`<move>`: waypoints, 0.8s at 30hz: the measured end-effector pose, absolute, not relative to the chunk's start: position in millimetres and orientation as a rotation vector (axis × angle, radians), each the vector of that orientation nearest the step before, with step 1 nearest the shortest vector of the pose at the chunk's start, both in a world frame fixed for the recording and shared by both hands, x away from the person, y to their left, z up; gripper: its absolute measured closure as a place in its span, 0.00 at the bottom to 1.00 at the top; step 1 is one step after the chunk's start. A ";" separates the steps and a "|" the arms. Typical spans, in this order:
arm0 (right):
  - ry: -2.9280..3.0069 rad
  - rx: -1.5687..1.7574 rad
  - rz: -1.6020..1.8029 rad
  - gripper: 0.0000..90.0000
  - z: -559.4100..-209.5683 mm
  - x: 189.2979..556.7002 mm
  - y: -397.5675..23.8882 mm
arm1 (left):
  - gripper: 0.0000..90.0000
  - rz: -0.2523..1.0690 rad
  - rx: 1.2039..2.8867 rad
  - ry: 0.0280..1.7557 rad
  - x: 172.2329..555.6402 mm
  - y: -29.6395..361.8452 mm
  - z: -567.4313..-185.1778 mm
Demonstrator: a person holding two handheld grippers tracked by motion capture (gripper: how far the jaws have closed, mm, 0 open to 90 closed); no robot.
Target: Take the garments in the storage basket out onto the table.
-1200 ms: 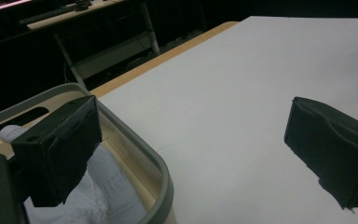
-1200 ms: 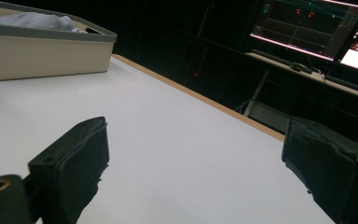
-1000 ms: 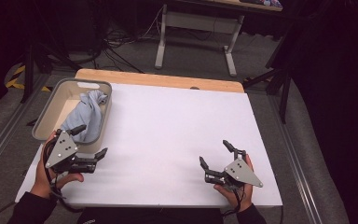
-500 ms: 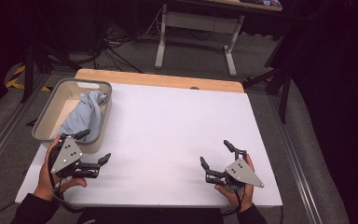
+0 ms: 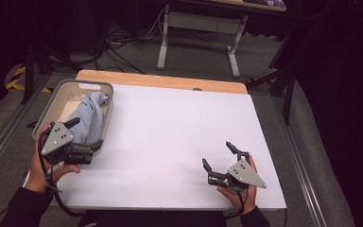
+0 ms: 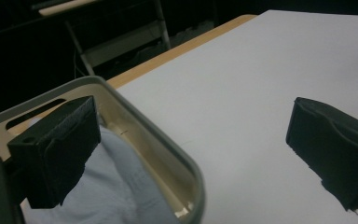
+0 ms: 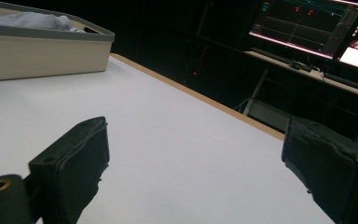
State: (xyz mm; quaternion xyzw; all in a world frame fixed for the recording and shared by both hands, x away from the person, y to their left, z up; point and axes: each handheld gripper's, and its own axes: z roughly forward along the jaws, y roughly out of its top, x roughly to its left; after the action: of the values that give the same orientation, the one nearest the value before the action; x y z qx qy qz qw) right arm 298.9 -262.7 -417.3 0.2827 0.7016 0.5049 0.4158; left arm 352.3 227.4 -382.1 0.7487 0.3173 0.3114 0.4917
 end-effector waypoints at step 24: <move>1.826 0.732 1.237 0.08 -423.2 305.1 -261.5 | 0.07 0.486 2.222 1.330 512.9 240.7 -405.3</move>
State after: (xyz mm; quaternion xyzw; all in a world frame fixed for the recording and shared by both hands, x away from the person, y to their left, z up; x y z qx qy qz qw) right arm 305.1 -261.5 -423.2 0.2888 0.7211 0.4884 0.3976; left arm 512.9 240.7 -405.3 0.8164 0.4887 0.1784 0.2505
